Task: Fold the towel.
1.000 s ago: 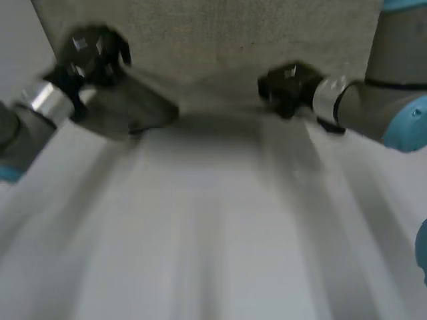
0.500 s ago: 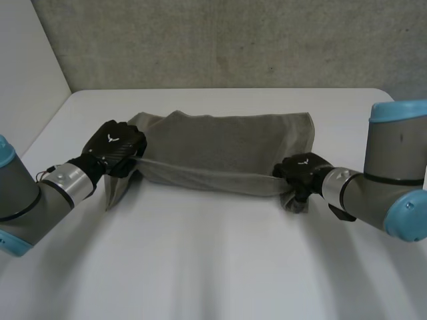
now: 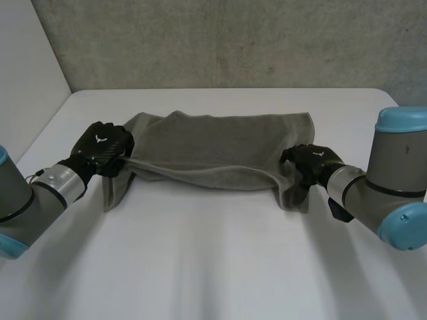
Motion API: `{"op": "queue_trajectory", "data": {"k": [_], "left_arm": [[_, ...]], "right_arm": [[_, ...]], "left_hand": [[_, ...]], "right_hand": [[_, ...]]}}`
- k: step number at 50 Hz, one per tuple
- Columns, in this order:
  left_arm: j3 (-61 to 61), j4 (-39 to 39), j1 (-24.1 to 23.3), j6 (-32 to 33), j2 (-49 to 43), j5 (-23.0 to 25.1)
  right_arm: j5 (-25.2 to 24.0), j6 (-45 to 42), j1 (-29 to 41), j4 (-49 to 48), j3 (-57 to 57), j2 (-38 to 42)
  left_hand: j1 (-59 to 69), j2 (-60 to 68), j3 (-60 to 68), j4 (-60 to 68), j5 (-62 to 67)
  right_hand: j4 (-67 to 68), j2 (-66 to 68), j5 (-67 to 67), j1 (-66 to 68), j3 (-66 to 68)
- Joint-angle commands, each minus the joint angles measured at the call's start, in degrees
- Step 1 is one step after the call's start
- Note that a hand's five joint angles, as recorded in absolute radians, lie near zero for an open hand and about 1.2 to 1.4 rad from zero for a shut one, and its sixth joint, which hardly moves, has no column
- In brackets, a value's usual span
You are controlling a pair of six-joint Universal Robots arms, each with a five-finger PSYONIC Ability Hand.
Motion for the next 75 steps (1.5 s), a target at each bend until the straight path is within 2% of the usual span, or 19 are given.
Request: {"op": "queue_trajectory", "data": {"k": [1, 4, 9, 11, 12, 14, 20, 29, 31, 39, 43, 47, 49, 50, 52, 58, 64, 66, 75], "left_arm": [[-0.52, 0.12, 0.02, -0.07, 0.44, 0.01], [-0.6, 0.12, 0.2, -0.42, 1.06, -0.07], [-0.6, 0.12, 0.55, -4.73, 2.82, -0.07], [-0.52, 0.12, 1.34, -9.71, 3.51, -0.07], [-0.52, 0.12, 1.34, -9.74, 3.52, -0.07], [-0.43, 0.12, 2.13, -14.11, 4.92, -0.07], [-0.43, 0.12, 3.27, -18.34, 5.89, 0.01], [-0.43, 0.12, 3.89, -18.44, 5.89, 0.01], [-0.43, 0.12, 3.89, -18.44, 5.8, 0.01], [-0.52, 0.12, 3.89, -18.44, 5.8, 0.01], [-0.6, 0.12, 3.89, -18.44, 5.72, 0.01], [-0.6, 0.12, 3.8, -18.44, 5.72, 0.01], [-0.6, 0.12, 3.8, -18.44, 5.63, 0.01], [-0.6, 0.12, 3.8, -18.44, 5.63, 0.01], [-0.6, 0.12, 3.8, -18.52, 5.63, 0.01], [-0.69, 0.12, 3.8, -18.44, 5.54, 0.01], [-0.69, 0.12, 3.8, -18.52, 5.28, 0.01], [-0.69, 0.12, 3.72, -18.52, 5.19, 0.1], [-0.69, 0.12, 3.71, -18.52, 5.01, 0.01]], "right_arm": [[0.12, 3.94, -0.67, 1.41, 0.8, -3.81], [0.12, 6.66, -0.67, 1.41, 1.59, -4.34], [0.82, 13.24, 0.12, 0.71, 4.66, -3.73], [1.78, 13.95, 0.64, -0.17, 5.28, -3.2], [1.79, 13.96, 0.65, -0.18, 5.29, -3.2], [4.32, 13.96, 2.05, -2.89, 6.25, -1.89], [7.06, 13.7, 4.16, -6.94, 6.69, 1.1], [6.8, 13.43, 5.66, -10.02, 5.29, 5.15], [6.97, 13.34, 6.01, -10.72, 4.41, 6.38], [6.8, 13.26, 5.84, -12.48, 3.53, 7.09], [6.54, 13.17, 5.4, -12.48, 3.44, 6.56], [6.45, 10.71, 5.13, -11.51, 2.82, 5.94], [6.01, 4.67, 5.04, -10.73, 2.65, 4.45], [6.01, 4.64, 5.04, -10.72, 2.65, 4.45], [4.61, -2.79, 4.35, -7.4, 2.3, 3.75], [2.32, -12.57, 1.36, 0.95, 0.89, 2.08], [-0.41, -13.02, -0.32, 0.7, 1.42, 0.93], [-2.68, -13.02, -0.58, 0.62, 1.77, 1.11], [-3.83, -13.9, -0.41, -4.82, 3.7, 1.9]], "left_hand": [[7.63, 3.24, 3.72, 1.88, 7.88], [7.63, 3.24, 3.72, 1.88, 7.88], [7.63, 3.24, 3.72, 1.88, 7.88], [7.63, 3.24, 3.72, 1.88, 7.88], [7.63, 3.24, 3.72, 1.88, 7.88], [7.63, 3.24, 3.72, 1.88, 7.88], [7.63, 3.24, 3.72, 1.88, 7.88], [7.63, 3.24, 3.72, 1.88, 7.88], [7.63, 3.24, 3.72, 1.88, 7.88], [7.63, 3.24, 3.72, 1.88, 7.88], [7.63, 3.24, 3.72, 1.88, 7.88], [7.63, 3.24, 3.72, 1.88, 7.88], [7.63, 3.24, 3.72, 1.88, 7.88], [7.63, 3.24, 3.72, 1.88, 7.88], [7.63, 3.24, 3.72, 1.88, 7.88], [7.63, 3.24, 3.72, 1.88, 7.88], [7.63, 3.24, 3.72, 1.88, 7.88], [7.63, 3.24, 3.72, 1.88, 7.88], [7.63, 3.24, 3.72, 1.88, 7.88]], "right_hand": [[-8.62, -8.92, -6.76, -9.31, -9.08], [-8.62, -8.92, -6.76, -9.31, -9.08], [-8.62, -8.92, -6.76, -9.31, -9.08], [-8.62, -8.92, -6.76, -9.31, -9.08], [-8.62, -8.92, -6.76, -9.31, -9.08], [-8.62, -8.92, -6.76, -9.31, -9.08], [-6.36, -6.66, -4.5, -7.06, -6.82], [1.39, 1.09, 3.25, 0.69, 0.93], [6.58, 6.28, 8.44, 5.88, 6.11], [20.04, 19.74, 21.9, 19.35, 19.58], [22.08, 21.78, 23.94, 21.38, 21.62], [21.41, 21.11, 23.27, 20.71, 20.95], [19.23, 18.94, 21.1, 18.54, 18.77], [19.22, 18.92, 21.08, 18.53, 18.76], [15.04, 14.75, 16.9, 14.35, 14.58], [7.64, 7.34, 9.5, 6.94, 7.18], [6.94, 6.64, 8.8, 6.25, 6.48], [6.94, 6.64, 8.8, 6.25, 6.48], [7.95, 7.65, 9.81, 7.25, 7.48]]}}
